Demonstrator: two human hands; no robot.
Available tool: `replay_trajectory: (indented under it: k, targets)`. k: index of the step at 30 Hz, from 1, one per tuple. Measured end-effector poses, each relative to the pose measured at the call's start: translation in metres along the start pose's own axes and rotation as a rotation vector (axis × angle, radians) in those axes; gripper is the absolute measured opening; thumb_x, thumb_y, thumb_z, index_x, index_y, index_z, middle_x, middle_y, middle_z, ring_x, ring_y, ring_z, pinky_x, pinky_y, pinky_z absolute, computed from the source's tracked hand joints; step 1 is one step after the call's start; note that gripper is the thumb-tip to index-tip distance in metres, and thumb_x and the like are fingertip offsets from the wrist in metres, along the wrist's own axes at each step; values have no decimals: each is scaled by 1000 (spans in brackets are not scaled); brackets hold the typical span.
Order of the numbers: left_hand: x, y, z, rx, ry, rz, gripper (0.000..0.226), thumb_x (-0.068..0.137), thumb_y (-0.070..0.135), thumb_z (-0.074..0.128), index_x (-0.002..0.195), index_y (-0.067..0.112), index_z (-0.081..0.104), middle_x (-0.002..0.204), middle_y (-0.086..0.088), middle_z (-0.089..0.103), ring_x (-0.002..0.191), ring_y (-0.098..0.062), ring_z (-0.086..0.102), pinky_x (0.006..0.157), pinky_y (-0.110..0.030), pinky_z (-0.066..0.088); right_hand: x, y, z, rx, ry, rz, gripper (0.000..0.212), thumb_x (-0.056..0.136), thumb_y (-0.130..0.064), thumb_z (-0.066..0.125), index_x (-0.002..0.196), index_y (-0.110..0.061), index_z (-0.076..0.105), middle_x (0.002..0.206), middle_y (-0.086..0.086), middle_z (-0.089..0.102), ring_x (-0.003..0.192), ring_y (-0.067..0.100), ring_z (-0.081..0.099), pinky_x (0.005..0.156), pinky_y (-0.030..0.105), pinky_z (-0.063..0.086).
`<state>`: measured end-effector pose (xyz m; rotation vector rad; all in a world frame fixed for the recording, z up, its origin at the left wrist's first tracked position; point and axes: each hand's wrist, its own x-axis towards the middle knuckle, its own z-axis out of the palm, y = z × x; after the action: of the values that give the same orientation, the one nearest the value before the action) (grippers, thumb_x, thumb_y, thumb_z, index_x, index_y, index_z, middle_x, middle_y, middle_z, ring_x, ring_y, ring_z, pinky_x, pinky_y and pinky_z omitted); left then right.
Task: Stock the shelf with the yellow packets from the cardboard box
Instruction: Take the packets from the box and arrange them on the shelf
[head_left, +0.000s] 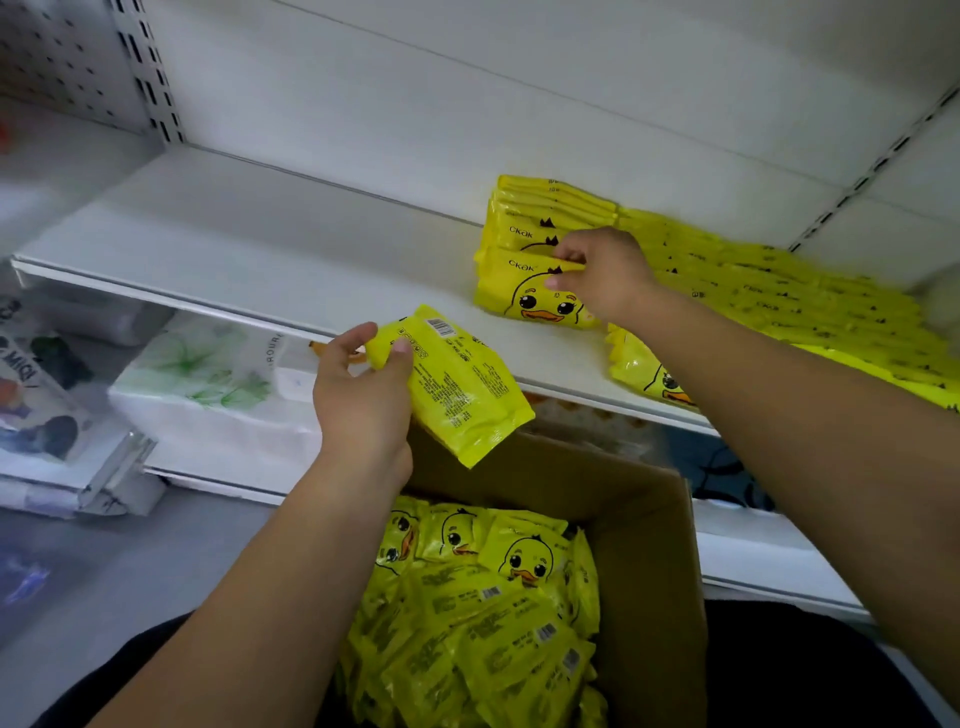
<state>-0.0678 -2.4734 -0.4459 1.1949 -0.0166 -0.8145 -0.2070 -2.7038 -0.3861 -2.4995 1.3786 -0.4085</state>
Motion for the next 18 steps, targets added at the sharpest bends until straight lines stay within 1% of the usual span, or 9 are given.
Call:
replay_trajectory:
  k: [3,6,8,10,12,14,15,16,18]
  targets:
    - [4,1,3,-22,-12,-9,27,92,13,76,103,36,65,116,-9,70,92,-25,73,92,-52,60,20,10,6,-64,72,89,32,81,-34,81,112,-29,72,120,8,62,105,32,62,81,30,45]
    - [4,1,6,-15,-33,-18,27,94,13,74,106,35,64,91,1,69,77,-18,71,88,-53,59,27,11,8,-82,122,137,37,83,-34,80,118,-30,71,126,9,52,117,33,54,87,29,41]
    - [3,2,9,-11,-50,-33,27,95,13,72,108,34,63,85,2,69,72,-15,71,86,-54,59,23,11,9,-68,146,107,39,81,-34,81,119,-30,70,125,8,54,117,31,53,90,29,41]
    - [1,3,11,-15,-56,-48,27,97,12,71,110,33,61,85,2,69,67,-12,72,81,-50,60,8,9,9,-38,195,33,45,81,-33,80,123,-23,68,123,5,62,119,30,53,97,36,44]
    - [-2,4,14,-26,-61,-50,28,98,10,68,117,28,57,84,1,67,61,-9,72,71,-45,61,-15,3,7,56,305,-21,42,86,-33,76,123,-16,67,116,2,69,115,24,54,92,34,44]
    - [-6,5,17,-42,-79,-58,32,99,7,66,124,24,52,83,2,65,60,-9,72,70,-48,61,-53,-12,4,244,372,-6,27,93,-33,69,113,-15,71,99,-5,70,95,11,59,81,28,44]
    - [-8,5,18,-51,-92,-61,34,100,6,65,126,23,51,83,3,64,62,-9,72,74,-53,60,-76,-20,3,336,343,43,22,96,-34,65,106,-15,72,91,-9,68,84,6,59,76,28,45]
    - [-11,5,19,-61,-110,-62,37,100,5,64,129,22,49,84,4,64,66,-10,72,78,-57,59,-99,-27,4,428,268,126,25,97,-38,62,99,-16,72,86,-11,68,78,4,60,73,27,46]
    - [-17,4,22,-68,-167,-64,46,99,1,62,136,22,44,92,3,66,81,-15,74,86,-61,59,-141,-36,9,675,37,330,35,95,-49,61,97,-16,72,90,-6,74,83,10,70,77,28,55]
